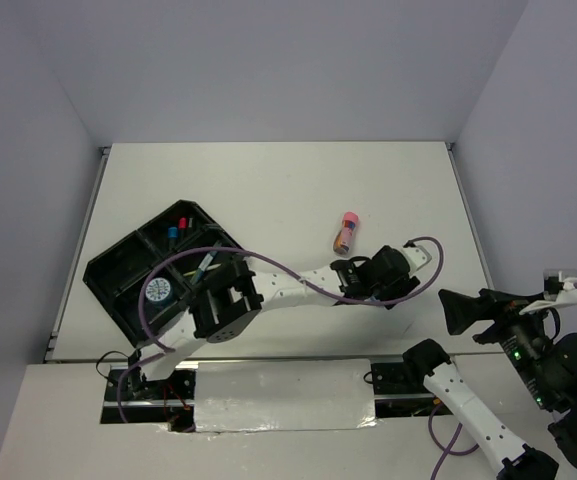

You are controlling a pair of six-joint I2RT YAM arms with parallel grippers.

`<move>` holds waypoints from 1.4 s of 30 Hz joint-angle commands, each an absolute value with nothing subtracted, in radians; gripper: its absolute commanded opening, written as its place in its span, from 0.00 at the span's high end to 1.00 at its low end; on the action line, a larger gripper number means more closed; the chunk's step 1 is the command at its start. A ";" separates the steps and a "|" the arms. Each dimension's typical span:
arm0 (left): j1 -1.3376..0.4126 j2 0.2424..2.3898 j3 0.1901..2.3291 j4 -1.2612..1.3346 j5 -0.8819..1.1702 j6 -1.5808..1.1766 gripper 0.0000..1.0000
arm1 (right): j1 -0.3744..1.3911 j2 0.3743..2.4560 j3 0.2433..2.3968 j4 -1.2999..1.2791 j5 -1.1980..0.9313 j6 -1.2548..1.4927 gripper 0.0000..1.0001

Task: Sort the stationery into containers
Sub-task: Pick up the stationery from the center of the board, then place the stationery in the storage box.

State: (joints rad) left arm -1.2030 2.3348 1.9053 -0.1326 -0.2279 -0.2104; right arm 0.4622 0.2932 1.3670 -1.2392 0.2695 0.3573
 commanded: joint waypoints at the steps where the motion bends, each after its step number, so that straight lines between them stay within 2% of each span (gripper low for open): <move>1: -1.186 2.093 1.846 -0.162 -0.432 -0.239 1.00 | 0.462 0.291 1.353 -1.177 0.252 0.341 0.00; 4: -1.118 1.874 1.691 -0.314 -0.584 -0.371 1.00 | 0.463 0.288 1.332 -1.155 0.232 0.339 0.00; 5: -1.068 1.812 1.599 -0.371 -0.704 -0.424 1.00 | 0.462 0.285 1.316 -1.151 0.227 0.339 0.00; 7: -0.994 1.602 1.502 -0.608 -0.791 -0.648 1.00 | 0.462 0.285 1.304 -1.131 0.206 0.337 0.00; 8: -0.898 1.530 1.391 -0.686 -0.834 -0.723 1.00 | 0.462 0.287 1.290 -1.123 0.196 0.337 0.00; 9: -0.847 1.374 1.328 -0.801 -0.848 -0.858 1.00 | 0.462 0.288 1.284 -1.114 0.187 0.336 0.00; 11: -0.702 1.203 1.200 -0.862 -0.864 -0.949 1.00 | 0.460 0.293 1.275 -1.082 0.148 0.337 0.00; 12: -0.651 1.037 1.083 -0.865 -0.864 -0.965 1.00 | 0.462 0.293 1.263 -1.068 0.137 0.337 0.00; 15: -0.453 0.814 0.971 -0.972 -0.911 -1.023 1.00 | 0.460 0.288 1.224 -0.985 0.095 0.350 0.00; 16: -0.453 0.784 0.957 -0.992 -0.920 -1.028 1.00 | 0.459 0.287 1.215 -0.973 0.086 0.353 0.00; 20: -0.303 0.744 0.933 -1.070 -0.940 -1.040 1.00 | 0.459 0.278 1.152 -0.925 0.035 0.367 0.00; 26: -0.279 0.791 0.963 -1.258 -1.009 -1.262 1.00 | 0.459 0.241 1.091 -0.864 -0.023 0.379 0.00; 32: -0.258 0.860 0.878 -1.183 -0.953 -1.301 1.00 | 0.459 0.209 1.054 -0.831 -0.067 0.385 0.00; 42: -0.256 0.956 0.773 -1.083 -0.980 -1.379 1.00 | 0.460 0.201 1.039 -0.845 -0.097 0.357 0.00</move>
